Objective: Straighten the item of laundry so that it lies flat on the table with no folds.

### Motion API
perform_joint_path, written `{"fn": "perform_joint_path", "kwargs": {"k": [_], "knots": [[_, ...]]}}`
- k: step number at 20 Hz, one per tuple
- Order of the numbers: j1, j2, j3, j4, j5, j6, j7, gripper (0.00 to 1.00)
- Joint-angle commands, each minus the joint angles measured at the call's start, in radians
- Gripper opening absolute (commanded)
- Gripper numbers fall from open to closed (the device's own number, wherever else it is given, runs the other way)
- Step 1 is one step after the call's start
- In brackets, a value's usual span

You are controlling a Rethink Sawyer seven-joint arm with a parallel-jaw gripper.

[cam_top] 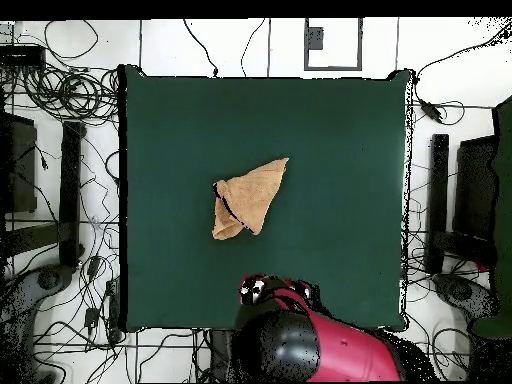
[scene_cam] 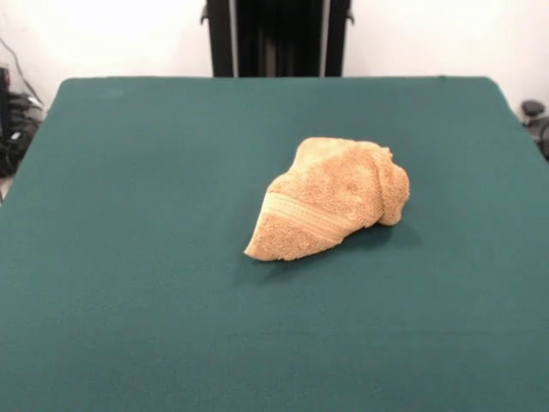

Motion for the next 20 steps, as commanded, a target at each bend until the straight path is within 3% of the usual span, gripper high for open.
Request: {"fn": "perform_joint_path", "kwargs": {"k": [1, 12, 20], "knots": [[-0.095, 0.139, 0.140, 0.030, -0.089, -0.031, -0.138, 1.00], [-0.261, 0.237, 0.280, 0.036, -0.179, -0.105, -0.156, 1.00], [-0.348, 0.382, 0.328, 0.034, -0.325, -0.236, -0.098, 1.00]]}}
